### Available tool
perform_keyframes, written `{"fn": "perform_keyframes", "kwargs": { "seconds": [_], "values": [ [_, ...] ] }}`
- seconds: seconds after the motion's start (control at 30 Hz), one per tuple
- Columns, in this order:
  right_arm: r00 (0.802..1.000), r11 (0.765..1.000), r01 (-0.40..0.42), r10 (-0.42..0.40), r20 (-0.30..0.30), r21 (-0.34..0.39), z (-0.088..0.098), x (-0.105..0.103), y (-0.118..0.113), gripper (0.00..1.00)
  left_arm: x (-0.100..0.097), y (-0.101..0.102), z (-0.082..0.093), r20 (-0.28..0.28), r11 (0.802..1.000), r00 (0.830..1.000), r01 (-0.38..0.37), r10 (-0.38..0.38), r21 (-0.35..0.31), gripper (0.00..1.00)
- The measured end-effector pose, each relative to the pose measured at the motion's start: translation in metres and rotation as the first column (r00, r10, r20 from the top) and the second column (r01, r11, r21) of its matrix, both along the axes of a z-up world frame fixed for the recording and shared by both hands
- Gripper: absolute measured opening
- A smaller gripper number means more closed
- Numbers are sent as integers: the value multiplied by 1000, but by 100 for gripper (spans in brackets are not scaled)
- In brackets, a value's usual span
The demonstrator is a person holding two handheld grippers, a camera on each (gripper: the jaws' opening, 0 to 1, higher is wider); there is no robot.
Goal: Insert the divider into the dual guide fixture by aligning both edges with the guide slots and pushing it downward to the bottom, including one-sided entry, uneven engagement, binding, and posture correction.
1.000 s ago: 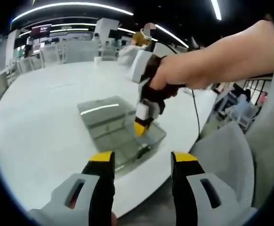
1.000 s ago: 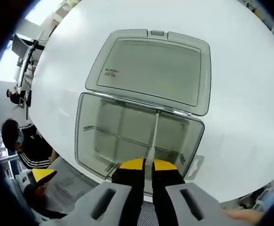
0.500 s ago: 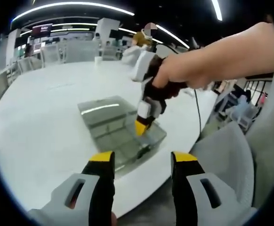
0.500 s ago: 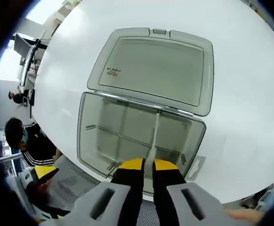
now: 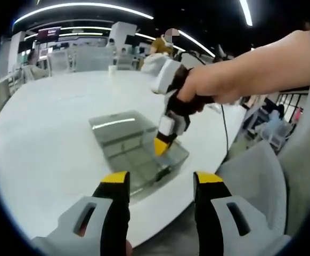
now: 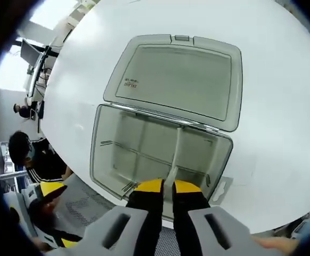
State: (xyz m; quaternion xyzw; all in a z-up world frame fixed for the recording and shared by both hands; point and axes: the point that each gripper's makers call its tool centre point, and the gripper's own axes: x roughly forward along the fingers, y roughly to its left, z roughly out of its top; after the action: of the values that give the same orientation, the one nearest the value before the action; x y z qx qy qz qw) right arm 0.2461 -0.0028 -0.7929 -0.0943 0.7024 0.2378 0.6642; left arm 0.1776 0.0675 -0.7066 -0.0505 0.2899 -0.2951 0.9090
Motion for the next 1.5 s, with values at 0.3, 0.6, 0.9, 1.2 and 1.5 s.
{"fn": "perform_keyframes", "kwargs": {
  "seconds": [0.3, 0.6, 0.9, 1.2, 1.5],
  "values": [
    [1000, 999, 26, -26, 14, -28, 1, 2, 0, 0, -1, -1, -1, -3, 1000, 1000, 9, -9, 2, 46],
    [1000, 999, 21, -20, 20, -48, 3, 3, 0, 0, 2, -5, -5, -22, 999, 999, 33, -33, 10, 46],
    [1000, 999, 19, -18, 23, -41, 7, 3, 0, 0, 5, -6, -14, -49, 998, 997, 57, -56, 25, 46],
    [999, 999, 34, -34, 22, -27, 16, 3, -1, 0, 3, -11, -17, -55, 997, 996, 69, -68, 28, 46],
    [995, 995, 97, -97, 17, 2, 26, 8, -1, 0, 3, -10, -17, -52, 998, 997, 62, -61, 26, 46]
  ]
}}
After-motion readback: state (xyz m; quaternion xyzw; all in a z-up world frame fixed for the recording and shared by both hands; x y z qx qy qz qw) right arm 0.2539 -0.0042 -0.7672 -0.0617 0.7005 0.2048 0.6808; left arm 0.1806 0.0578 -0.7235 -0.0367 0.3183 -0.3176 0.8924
